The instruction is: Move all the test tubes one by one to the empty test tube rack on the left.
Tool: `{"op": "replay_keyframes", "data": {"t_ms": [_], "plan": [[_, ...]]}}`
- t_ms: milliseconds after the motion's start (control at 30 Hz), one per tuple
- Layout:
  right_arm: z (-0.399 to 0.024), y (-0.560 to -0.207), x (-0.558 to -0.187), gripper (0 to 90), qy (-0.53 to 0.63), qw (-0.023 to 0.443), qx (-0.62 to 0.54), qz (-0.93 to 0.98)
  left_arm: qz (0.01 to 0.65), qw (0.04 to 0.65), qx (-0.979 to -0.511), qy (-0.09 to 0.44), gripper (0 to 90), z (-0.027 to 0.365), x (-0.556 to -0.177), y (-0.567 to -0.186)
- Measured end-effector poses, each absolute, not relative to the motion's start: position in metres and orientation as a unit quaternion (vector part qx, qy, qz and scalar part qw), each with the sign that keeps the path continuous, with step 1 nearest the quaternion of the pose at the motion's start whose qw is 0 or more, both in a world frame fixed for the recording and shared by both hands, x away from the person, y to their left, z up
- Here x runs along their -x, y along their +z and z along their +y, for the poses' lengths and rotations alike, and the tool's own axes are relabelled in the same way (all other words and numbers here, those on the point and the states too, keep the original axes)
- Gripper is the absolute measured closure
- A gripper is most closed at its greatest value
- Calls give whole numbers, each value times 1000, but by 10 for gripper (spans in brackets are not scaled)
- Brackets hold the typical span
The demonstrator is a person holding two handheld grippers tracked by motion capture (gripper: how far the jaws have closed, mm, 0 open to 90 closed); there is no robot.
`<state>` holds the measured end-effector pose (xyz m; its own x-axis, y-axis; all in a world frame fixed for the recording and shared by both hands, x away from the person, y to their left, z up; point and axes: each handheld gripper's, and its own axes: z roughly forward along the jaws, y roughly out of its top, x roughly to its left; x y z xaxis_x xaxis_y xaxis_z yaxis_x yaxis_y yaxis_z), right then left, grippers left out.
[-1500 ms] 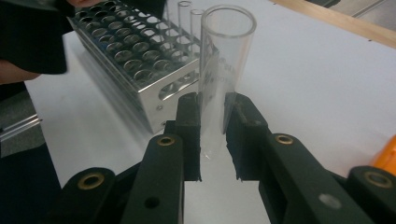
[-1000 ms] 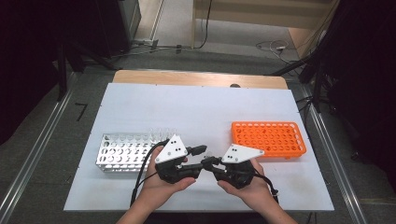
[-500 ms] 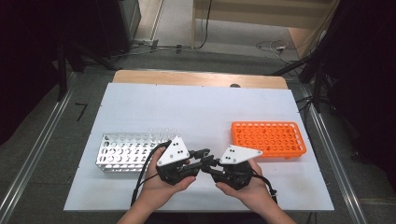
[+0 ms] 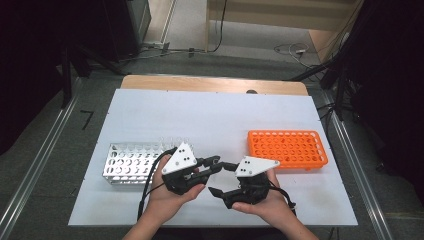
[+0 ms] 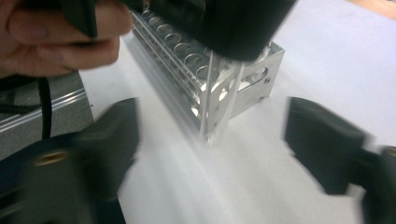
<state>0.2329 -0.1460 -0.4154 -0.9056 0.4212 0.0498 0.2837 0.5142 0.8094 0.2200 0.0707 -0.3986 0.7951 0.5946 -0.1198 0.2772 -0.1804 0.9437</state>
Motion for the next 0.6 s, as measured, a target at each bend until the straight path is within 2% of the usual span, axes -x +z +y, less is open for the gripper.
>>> {"op": "replay_keyframes", "data": {"t_ms": [100,133,233,600], "plan": [[-148,-417,-235,7,454,71,-206,864,295,573,-751,144,749,77,-221,-397],[-150,-417,-236,0,455,67,-203,864,296,572,-751,145,750,79,-221,-396],[-156,-417,-241,0,466,60,-214,856,302,572,-747,152,749,87,-222,-394],[-183,-419,-255,0,466,81,-246,846,336,577,-725,170,749,123,-233,-389]]}}
